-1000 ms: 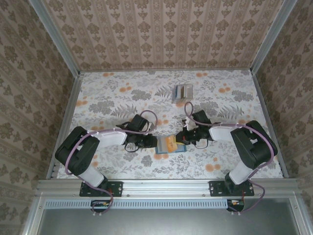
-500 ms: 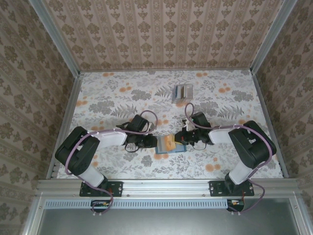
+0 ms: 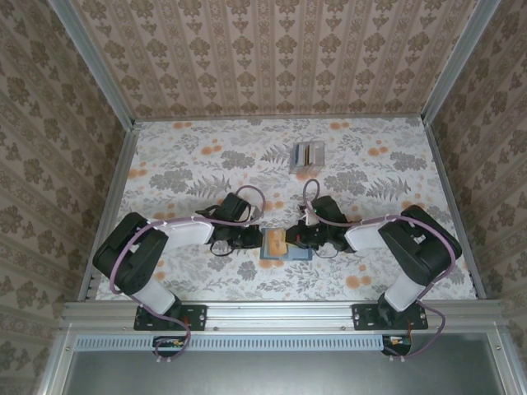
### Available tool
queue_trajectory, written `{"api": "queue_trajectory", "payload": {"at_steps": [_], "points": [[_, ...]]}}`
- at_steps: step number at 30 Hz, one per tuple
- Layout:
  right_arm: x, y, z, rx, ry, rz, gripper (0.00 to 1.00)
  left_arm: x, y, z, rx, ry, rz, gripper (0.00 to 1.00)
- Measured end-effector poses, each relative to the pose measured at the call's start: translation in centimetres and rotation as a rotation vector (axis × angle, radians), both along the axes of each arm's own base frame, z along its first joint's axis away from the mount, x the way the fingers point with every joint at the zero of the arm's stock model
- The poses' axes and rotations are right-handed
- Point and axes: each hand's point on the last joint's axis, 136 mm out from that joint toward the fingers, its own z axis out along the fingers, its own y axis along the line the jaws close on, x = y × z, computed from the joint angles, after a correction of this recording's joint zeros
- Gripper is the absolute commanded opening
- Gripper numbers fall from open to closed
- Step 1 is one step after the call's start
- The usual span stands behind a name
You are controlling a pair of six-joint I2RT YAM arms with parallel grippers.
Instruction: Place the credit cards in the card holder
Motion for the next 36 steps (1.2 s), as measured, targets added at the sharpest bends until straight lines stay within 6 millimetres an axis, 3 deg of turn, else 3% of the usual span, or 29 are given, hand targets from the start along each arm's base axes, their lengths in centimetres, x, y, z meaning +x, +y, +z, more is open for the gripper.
{"api": "queue_trajectory", "payload": {"at_steps": [9,14,19,24,27,31,36], "points": [[0.5,0.8,-0.1,-0.028,-0.035,-0.109,0.06,0.0,0.1,-0.1,0.001,0.012,0.018,0.06],[0.4,0.8,-0.2,-0.038,-0.044,-0.156,0.18,0.0,0.0,-0.1,-0.016,0.012,0.034,0.07],[0.5,0.8,0.2,-0.056,-0.055,-0.152,0.4,0.0,0.0,0.0,-0.034,0.009,0.042,0.09],[0.4,-1.7,2.3,-0.185,-0.12,-0.159,0.59,-0.2,0.2,0.3,-0.048,0.002,0.047,0.13],[0.1,-3.9,3.5,-0.267,-0.162,-0.179,0.6,-0.1,0.1,0.7,-0.059,-0.01,0.048,0.13],[-0.4,-6.3,2.9,-0.369,-0.149,-0.193,0.58,0.1,-0.1,0.8,-0.067,-0.018,0.05,0.14],[-1.3,-6.8,1.9,-0.405,-0.107,-0.178,0.5,0.2,-0.1,0.9,-0.07,-0.02,0.049,0.14]]}}
